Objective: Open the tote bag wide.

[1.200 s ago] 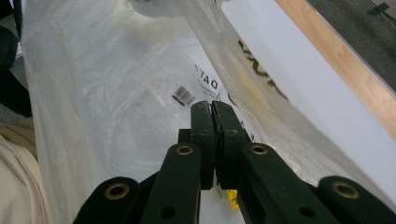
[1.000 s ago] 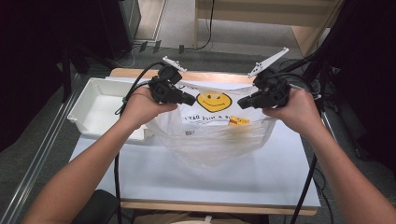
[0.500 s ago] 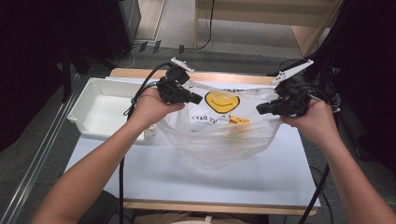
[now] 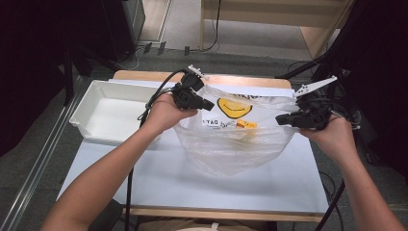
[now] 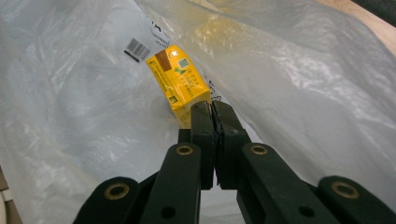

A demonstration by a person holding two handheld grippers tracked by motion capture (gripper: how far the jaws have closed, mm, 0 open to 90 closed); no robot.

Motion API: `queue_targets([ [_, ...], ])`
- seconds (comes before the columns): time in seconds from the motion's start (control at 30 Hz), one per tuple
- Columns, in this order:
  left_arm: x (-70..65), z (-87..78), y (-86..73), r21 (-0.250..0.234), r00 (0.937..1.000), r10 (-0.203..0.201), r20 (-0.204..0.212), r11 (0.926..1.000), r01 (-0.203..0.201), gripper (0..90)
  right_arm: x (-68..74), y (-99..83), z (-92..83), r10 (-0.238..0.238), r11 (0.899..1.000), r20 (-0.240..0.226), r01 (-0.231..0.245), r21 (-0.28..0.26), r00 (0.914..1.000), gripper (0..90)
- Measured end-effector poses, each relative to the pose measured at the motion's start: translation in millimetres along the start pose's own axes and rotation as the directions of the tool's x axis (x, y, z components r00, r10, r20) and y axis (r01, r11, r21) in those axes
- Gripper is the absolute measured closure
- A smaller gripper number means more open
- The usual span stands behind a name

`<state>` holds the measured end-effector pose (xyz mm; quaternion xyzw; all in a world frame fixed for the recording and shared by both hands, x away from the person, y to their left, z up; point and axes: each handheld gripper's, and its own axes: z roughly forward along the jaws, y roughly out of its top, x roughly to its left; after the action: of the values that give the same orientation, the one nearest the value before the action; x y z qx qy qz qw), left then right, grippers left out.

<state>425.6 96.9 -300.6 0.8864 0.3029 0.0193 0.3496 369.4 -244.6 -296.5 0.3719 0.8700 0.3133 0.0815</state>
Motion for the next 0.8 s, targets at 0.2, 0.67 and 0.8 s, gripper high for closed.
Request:
queue_targets([
  [0.2, 3.1, 9.5, -0.2, -0.006, 1.0, -0.004, -0.004, 1.0, 0.004, 89.2, -7.6, -12.0, 3.2, 0.025, 0.999, 0.018, -0.025, -0.024, 0.9995, 89.4],
  [0.67, 9.9, 30.0, -8.1, -0.028, 0.9997, -0.023, 0.005, 0.9994, 0.023, 90.0, -18.0, -33.5, 17.4, 0.059, 0.993, 0.029, -0.055, -0.102, 0.9979, 89.2],
  [0.8, 11.9, 35.9, -10.9, -0.026, 0.9994, -0.033, 0.01, 0.9991, 0.033, 90.0, -20.3, -37.4, 22.5, 0.069, 0.992, 0.029, -0.065, -0.108, 0.9972, 89.2],
])
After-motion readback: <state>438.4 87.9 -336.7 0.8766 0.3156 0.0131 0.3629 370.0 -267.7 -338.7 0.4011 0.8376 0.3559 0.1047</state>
